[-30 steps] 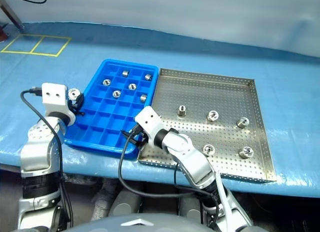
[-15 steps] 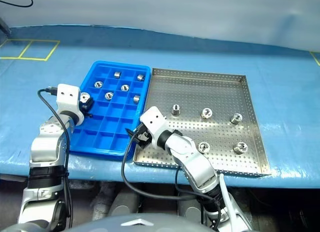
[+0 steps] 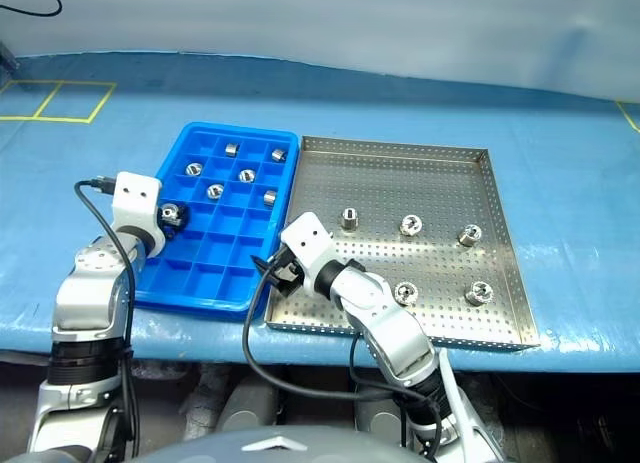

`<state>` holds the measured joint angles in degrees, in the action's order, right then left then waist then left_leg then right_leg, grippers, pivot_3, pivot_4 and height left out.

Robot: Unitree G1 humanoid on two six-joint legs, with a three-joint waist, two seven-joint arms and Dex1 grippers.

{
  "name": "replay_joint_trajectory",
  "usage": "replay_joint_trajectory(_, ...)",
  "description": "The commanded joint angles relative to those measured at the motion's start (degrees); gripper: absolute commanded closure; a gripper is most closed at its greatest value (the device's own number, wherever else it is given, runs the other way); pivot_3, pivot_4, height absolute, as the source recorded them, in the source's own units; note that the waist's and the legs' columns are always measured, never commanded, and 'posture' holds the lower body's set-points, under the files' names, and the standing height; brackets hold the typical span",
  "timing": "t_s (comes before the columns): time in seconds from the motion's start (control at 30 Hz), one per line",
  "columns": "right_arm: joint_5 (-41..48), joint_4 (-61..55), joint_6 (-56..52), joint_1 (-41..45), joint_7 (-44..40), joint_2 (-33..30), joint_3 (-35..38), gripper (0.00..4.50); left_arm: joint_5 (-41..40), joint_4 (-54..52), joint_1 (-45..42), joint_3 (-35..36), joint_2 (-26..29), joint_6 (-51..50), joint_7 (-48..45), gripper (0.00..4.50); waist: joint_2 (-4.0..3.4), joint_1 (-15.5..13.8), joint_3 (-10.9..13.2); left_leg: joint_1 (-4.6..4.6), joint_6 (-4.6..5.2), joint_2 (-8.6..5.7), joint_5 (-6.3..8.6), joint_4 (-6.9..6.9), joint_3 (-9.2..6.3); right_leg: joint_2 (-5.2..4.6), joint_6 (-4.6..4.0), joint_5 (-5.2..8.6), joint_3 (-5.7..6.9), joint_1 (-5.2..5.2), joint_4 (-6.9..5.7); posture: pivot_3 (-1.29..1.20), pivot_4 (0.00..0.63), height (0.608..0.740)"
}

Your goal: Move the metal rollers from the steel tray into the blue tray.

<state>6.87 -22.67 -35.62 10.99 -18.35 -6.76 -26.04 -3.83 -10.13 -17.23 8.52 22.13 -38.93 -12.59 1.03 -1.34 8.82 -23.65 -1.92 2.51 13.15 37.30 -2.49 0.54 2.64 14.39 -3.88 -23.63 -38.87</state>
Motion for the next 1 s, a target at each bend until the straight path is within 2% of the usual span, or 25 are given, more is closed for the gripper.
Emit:
replay_joint_trajectory(0.03,1.35,-7.76,-0.6,-1.6,-0.59,-1.68,3.05,0.0,-4.8,-0.97,-5.49,-3.97,-1.66,9.11,-8.43,1.03,0.01,-0.25,-0.01,-0.01,0.0,-0.03,0.0,0.01,0.01,-0.02,-0.03,-0.04,-0.01,0.02,0.03,0.06,0.15,0.74)
replay_joint_trajectory(0.17,1.45,-15.48,-2.85,-7.07,-2.03,-8.21,6.14,0.0,-5.96,6.46,-11.6,-11.97,-2.91,14.65,-19.28,1.03,-0.03,-0.14,-0.03,-0.02,0.06,-0.17,0.04,0.03,0.02,-0.12,-0.06,-0.11,-0.04,0.1,0.14,-0.01,0.15,0.74)
replay_joint_trajectory(0.33,1.42,-23.38,-6.34,-16.6,0.53,-12.58,12.33,0.0,-4.75,19.62,-19.52,-20.64,-5.29,18.06,-29.95,1.03,-0.06,3.15,-0.03,-0.01,0.13,-0.15,0.07,0.02,0.09,-0.06,0.11,-0.01,-0.15,0.07,0.13,-0.14,0.15,0.74)
replay_joint_trajectory(0.47,0.87,-27.39,-7.61,-22.96,3.06,-12.7,14.67,0.0,-2.66,31.72,-25.23,-24.88,-7.53,21.69,-35.36,1.03,-0.07,6.39,-0.02,0.01,0.13,-0.09,0.07,-0.01,0.08,0.04,0.09,0.03,-0.16,0.04,0.09,-0.2,0.15,0.74)
replay_joint_trajectory(0.6,0.09,-29.35,-7.67,-26.7,5.8,-11.34,14.55,0.0,1.23,43.21,-30.83,-27.79,-9.97,24.56,-36.71,1.03,-0.08,8.94,-0.02,0.05,0.14,-0.06,0.08,0.03,0.14,0.07,0.12,0.03,-0.25,0.04,0.07,-0.25,0.15,0.74)
replay_joint_trajectory(0.7,-0.14,-29.73,-7.49,-27.48,7.16,-10.25,14.19,0.0,3.79,48.01,-33.2,-28.42,-10.59,25.69,-35.67,1.03,-0.08,10.54,-0.02,0.06,0.14,-0.07,0.07,0.04,0.19,0.06,0.17,0.01,-0.33,0.04,0.06,-0.27,0.15,0.74)
replay_joint_trajectory(0.83,-0.31,-29.58,-7.01,-28.01,8.15,-9.58,13.69,0.0,5.89,50.25,-34.3,-28.07,-10.26,25.18,-34.81,1.03,-0.08,12.3,-0.02,0.04,0.15,-0.07,0.07,0.04,0.22,0.06,0.2,0.01,-0.38,0.01,0.07,-0.27,0.15,0.74)
replay_joint_trajectory(1.0,-0.12,-28.58,-6.67,-27.17,8.28,-9.34,13.2,0.0,6.78,49.55,-33.71,-26.6,-8.5,24.7,-34.44,1.03,-0.08,13.0,-0.02,0.04,0.15,-0.06,0.07,-0.02,0.21,0.06,0.21,0.01,-0.38,-0.02,0.07,-0.24,0.15,0.74)
